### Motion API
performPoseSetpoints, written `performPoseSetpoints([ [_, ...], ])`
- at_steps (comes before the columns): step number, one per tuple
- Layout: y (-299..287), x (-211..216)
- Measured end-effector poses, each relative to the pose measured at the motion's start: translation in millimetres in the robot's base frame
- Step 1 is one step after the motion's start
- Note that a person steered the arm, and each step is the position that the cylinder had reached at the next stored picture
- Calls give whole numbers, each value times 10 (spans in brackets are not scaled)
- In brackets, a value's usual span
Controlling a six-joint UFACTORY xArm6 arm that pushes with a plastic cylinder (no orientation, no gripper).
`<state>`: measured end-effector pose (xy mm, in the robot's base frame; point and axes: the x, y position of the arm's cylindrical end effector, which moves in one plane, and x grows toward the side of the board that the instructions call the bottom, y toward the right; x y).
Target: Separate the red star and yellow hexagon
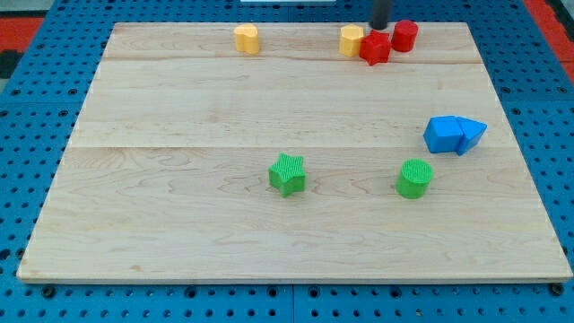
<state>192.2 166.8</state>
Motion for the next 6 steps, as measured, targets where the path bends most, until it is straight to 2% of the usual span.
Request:
performPoseSetpoints([
  [2,-533,74],
  [4,-612,667],
  [6,-1134,1052],
])
